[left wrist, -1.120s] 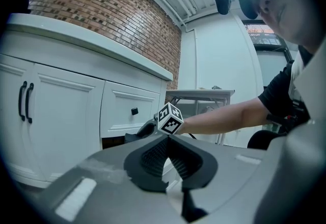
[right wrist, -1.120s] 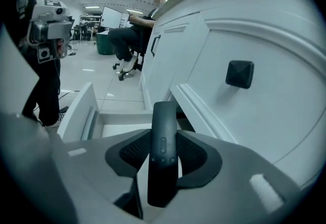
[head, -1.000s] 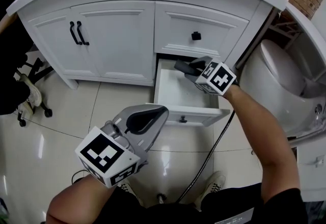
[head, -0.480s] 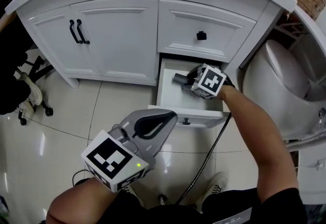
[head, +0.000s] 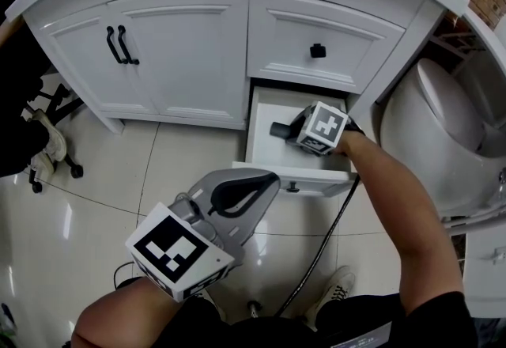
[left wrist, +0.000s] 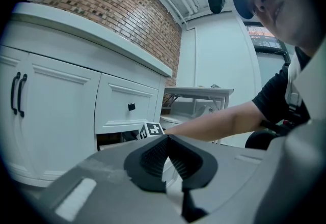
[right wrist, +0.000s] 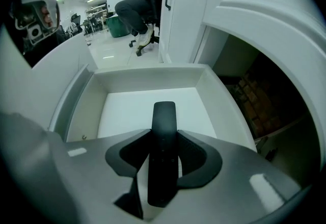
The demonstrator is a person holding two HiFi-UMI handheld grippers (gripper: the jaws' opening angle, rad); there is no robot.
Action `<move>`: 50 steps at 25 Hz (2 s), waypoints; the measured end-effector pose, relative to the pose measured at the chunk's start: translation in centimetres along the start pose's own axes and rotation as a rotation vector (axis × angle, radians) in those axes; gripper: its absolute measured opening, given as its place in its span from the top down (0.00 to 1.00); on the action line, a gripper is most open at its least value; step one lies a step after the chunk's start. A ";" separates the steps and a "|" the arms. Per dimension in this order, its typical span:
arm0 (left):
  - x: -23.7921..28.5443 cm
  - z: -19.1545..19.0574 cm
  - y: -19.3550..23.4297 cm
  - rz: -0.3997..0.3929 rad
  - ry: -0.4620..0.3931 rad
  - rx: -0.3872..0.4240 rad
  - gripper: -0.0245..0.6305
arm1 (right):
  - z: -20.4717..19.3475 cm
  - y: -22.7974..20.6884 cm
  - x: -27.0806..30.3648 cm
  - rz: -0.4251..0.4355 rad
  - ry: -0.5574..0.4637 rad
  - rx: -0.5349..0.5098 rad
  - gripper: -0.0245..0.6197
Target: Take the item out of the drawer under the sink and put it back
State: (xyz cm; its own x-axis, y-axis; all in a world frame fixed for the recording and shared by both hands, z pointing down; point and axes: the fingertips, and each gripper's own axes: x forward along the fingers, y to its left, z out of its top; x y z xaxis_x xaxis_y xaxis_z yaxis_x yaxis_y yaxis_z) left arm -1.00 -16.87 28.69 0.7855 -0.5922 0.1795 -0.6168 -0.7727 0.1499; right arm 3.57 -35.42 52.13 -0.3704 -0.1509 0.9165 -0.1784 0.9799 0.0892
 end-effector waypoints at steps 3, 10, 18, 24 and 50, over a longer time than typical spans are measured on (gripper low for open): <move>0.0 0.2 -0.1 -0.001 -0.005 0.000 0.95 | 0.0 0.2 0.2 0.019 -0.002 0.026 0.70; -0.6 0.7 -0.1 -0.004 -0.019 0.010 0.95 | 0.7 0.2 -1.4 -0.008 -0.028 0.045 0.70; -1.4 0.4 -0.7 -0.007 0.004 0.057 0.95 | 2.5 0.0 -7.2 -0.202 -0.128 0.058 0.78; -1.9 1.0 -1.0 -0.004 -0.013 0.069 0.95 | 3.4 1.6 -12.2 -0.336 -0.221 0.071 0.95; -4.8 3.4 -4.7 0.007 -0.096 0.089 0.95 | 2.1 19.7 -34.7 -0.347 -0.998 0.467 0.95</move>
State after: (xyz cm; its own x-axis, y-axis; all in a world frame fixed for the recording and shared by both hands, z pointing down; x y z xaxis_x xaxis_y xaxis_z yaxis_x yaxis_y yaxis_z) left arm -1.71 -11.18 23.84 0.7850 -0.6135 0.0859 -0.6187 -0.7832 0.0616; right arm 11.02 -11.15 21.25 -0.7541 -0.6425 0.1363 -0.6541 0.7533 -0.0682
